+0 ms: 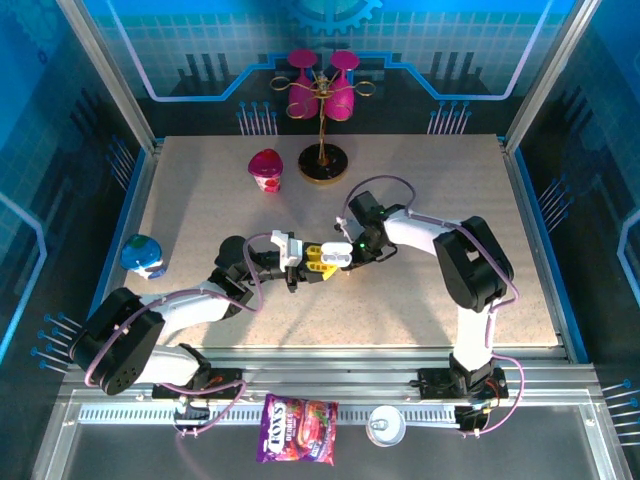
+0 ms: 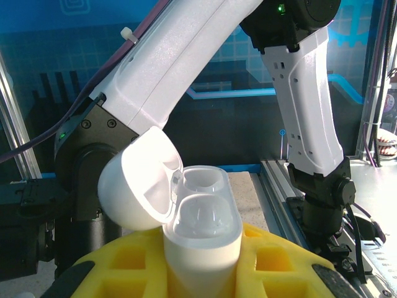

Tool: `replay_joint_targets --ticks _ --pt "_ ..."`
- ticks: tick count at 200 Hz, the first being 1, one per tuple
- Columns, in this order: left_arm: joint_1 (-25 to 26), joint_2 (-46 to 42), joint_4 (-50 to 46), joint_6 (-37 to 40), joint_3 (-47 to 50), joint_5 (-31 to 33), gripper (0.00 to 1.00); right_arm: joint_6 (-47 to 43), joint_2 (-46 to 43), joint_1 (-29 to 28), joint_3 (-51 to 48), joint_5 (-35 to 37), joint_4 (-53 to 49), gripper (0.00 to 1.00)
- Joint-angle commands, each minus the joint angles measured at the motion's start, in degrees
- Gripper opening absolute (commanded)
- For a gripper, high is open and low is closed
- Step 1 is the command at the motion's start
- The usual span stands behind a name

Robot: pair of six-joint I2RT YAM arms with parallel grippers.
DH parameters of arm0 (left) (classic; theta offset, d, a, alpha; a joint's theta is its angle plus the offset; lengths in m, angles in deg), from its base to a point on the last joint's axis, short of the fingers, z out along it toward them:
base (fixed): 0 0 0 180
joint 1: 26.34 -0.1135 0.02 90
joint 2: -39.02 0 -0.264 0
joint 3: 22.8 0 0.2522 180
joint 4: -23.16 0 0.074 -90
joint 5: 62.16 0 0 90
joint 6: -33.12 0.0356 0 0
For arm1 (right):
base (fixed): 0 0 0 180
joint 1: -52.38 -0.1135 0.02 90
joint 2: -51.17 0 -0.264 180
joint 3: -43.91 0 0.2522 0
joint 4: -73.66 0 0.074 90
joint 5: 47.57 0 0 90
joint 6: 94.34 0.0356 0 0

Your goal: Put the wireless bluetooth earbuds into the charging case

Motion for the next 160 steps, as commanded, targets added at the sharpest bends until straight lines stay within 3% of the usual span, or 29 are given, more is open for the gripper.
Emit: replay_joint_targets --ticks 1,55,112,160 --pt "-0.3 0.4 2.6 0.1 -0.8 -1.3 0.03 -1.2 1.6 -1.1 1.6 1.2 -3.0 0.29" --pt "-0.2 0.5 2.7 0.4 -0.7 -1.1 0.03 -2.1 0.6 -1.6 1.6 2.8 -3.9 0.21" --pt "-0.5 1.2 3.9 0.2 -0.2 0.0 0.04 -1.5 -3.8 -1.6 -0.8 5.9 -2.2 0.2" --pt "-2.3 4.4 11.9 -7.0 1.1 1.2 0.05 -1.0 -13.8 -0.8 -7.0 13.6 4.3 0.19"
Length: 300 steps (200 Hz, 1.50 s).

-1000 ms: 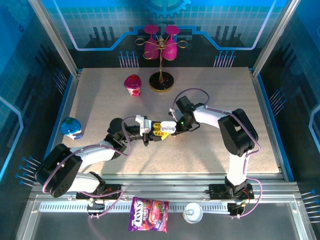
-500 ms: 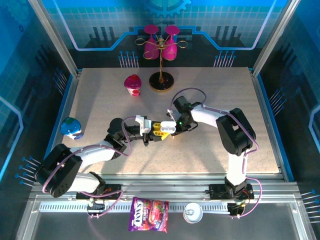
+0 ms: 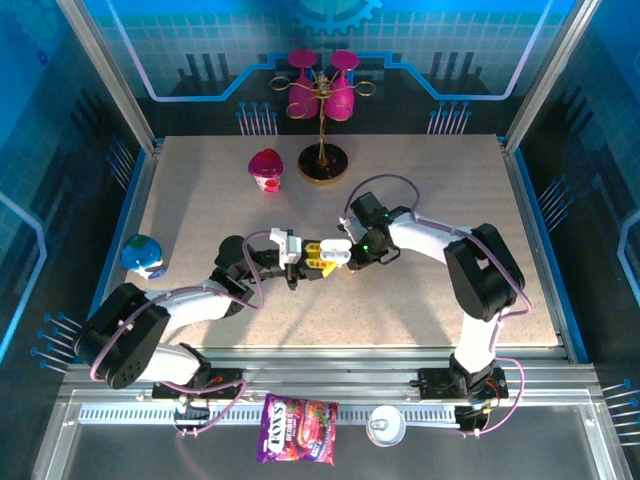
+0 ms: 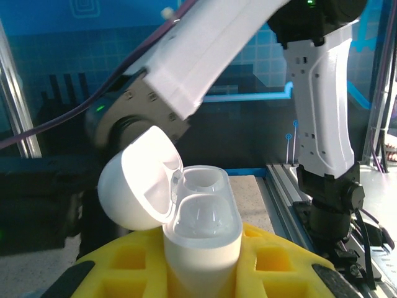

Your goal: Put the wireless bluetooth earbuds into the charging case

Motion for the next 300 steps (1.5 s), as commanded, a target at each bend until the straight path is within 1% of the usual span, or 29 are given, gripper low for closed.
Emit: replay_joint_targets --ticks 1,47,69,91,114,136,153,177,215,266,300 --pt "-1.0 1.8 7.0 -4.4 1.1 0.9 0.05 0.0 -6.8 0.1 -3.0 5.1 3.8 0.19" --pt "-1.6 3.4 7.9 -5.8 1.6 2.5 0.04 -4.3 -19.2 1.3 -9.2 9.4 10.8 0.18" --pt "-1.9 2.8 6.3 -5.8 1.7 3.1 0.03 -6.8 -24.7 1.3 -10.9 11.2 12.7 0.16" --pt "-1.8 1.0 0.4 -4.3 1.1 4.0 0.03 -9.0 -31.0 1.0 -13.6 10.5 16.5 0.16" --pt "-1.8 -1.5 -9.1 -1.9 -0.2 4.9 0.03 -10.7 -36.9 0.4 -14.9 7.9 17.9 0.16" --pt "-1.9 -3.3 -17.3 -0.5 -1.5 5.8 0.04 -12.5 -41.4 -1.5 -15.5 6.8 19.5 0.16" --pt "-1.9 -4.0 -21.2 -0.7 -2.8 6.6 0.04 -13.4 -43.7 -3.2 -15.5 6.0 20.7 0.16" --pt "-1.8 -4.3 -25.3 -2.9 -4.8 7.5 0.04 -14.1 -44.8 -6.0 -15.3 5.0 21.1 0.16" --pt "-1.7 -4.6 -26.0 -5.8 -5.8 8.2 0.04 -16.4 -44.0 -10.6 -14.3 6.0 22.3 0.16" --pt "-1.7 -5.5 -27.3 -6.8 -6.4 8.2 0.04 -18.1 -42.5 -12.4 -14.1 5.1 21.9 0.16" --pt "-1.6 -6.1 -26.9 -8.2 -6.7 6.9 0.03 -18.7 -41.7 -12.4 -14.3 6.6 21.9 0.16"
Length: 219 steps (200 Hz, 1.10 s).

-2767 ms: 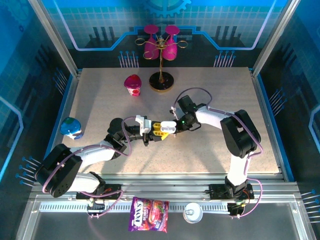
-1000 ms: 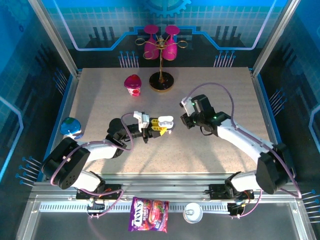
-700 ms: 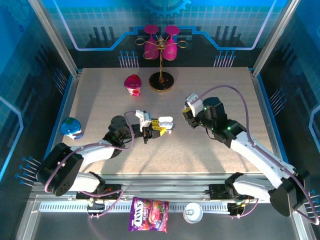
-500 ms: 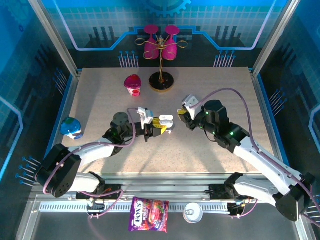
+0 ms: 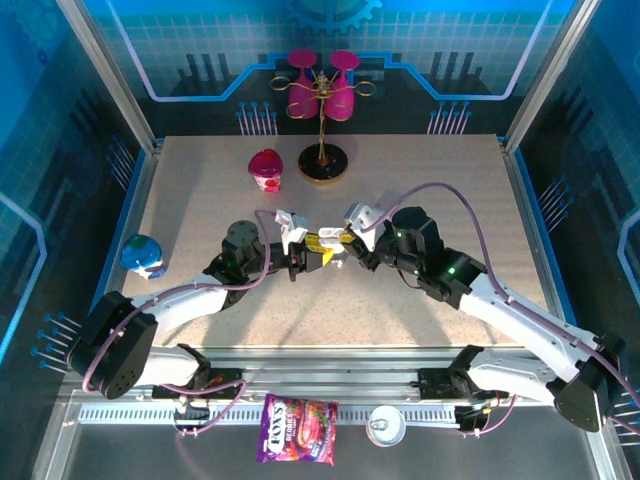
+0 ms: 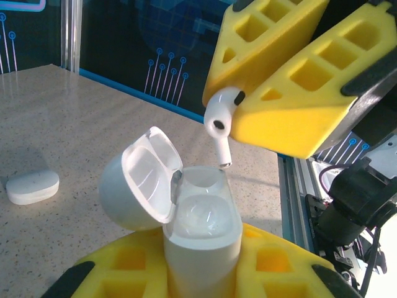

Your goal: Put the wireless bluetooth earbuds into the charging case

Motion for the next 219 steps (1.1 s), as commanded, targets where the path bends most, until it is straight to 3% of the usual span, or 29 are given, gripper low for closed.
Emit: replay_joint_targets --ticks 1,97,173,200,219 --pt "-0.1 -2.0 0.3 -1.7 -2.1 -1.1 0.03 -1.5 0.5 -0.8 0.4 1.0 1.3 0.16" --pt "0.1 -2.3 1.6 -3.6 -2.4 -1.0 0.03 -4.0 1.3 -0.7 1.2 0.0 -0.2 0.16" --pt "0.1 -0.9 2.9 -3.6 -2.9 -1.6 0.03 -2.9 -0.7 -0.3 1.4 0.0 -0.9 0.36" --pt "0.0 -0.1 3.5 -2.9 -2.9 -1.7 0.03 -0.5 -2.5 1.0 0.6 -3.0 1.1 0.37" --pt "0.0 0.3 4.0 -0.6 -2.2 -1.5 0.03 3.4 -4.5 3.2 -0.7 -6.8 4.4 0.43"
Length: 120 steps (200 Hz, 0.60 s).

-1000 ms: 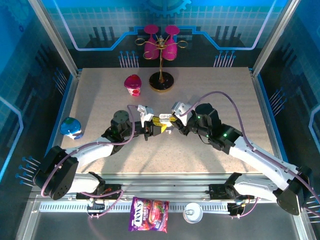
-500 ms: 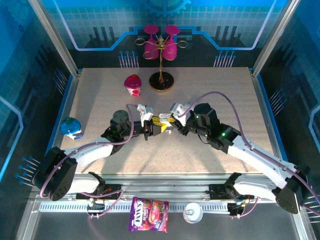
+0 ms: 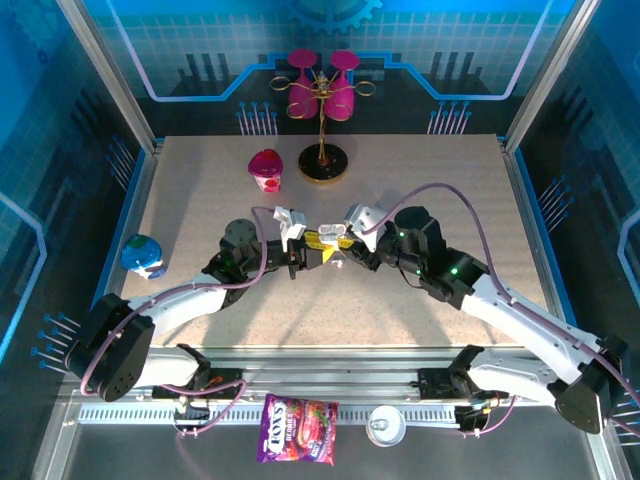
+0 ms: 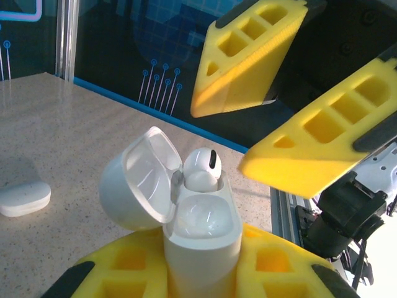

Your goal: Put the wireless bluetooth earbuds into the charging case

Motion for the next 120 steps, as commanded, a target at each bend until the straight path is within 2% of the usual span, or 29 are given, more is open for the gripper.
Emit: replay_joint_targets --ticks 1,33,54,92,120 --pt "0.0 1.0 2.9 2.3 -1.2 -0.8 0.03 4.9 -3.1 2.5 -1.0 -5.1 4.8 0.43" --pt "-0.1 1.8 8.4 4.6 1.1 -0.9 0.02 15.3 -5.6 9.2 -5.3 -11.8 10.9 0.58" --pt "-0.4 1.7 12.1 4.9 2.6 -0.6 0.01 23.3 -4.9 14.6 -6.9 -11.9 12.3 0.68" --pt "-0.4 0.6 17.4 4.3 4.5 -1.4 0.02 35.8 3.0 23.3 -7.1 -11.3 7.9 0.74" --pt "-0.4 -0.5 18.0 4.6 4.9 -2.2 0.02 38.6 12.5 23.7 -3.9 -14.9 3.4 0.73"
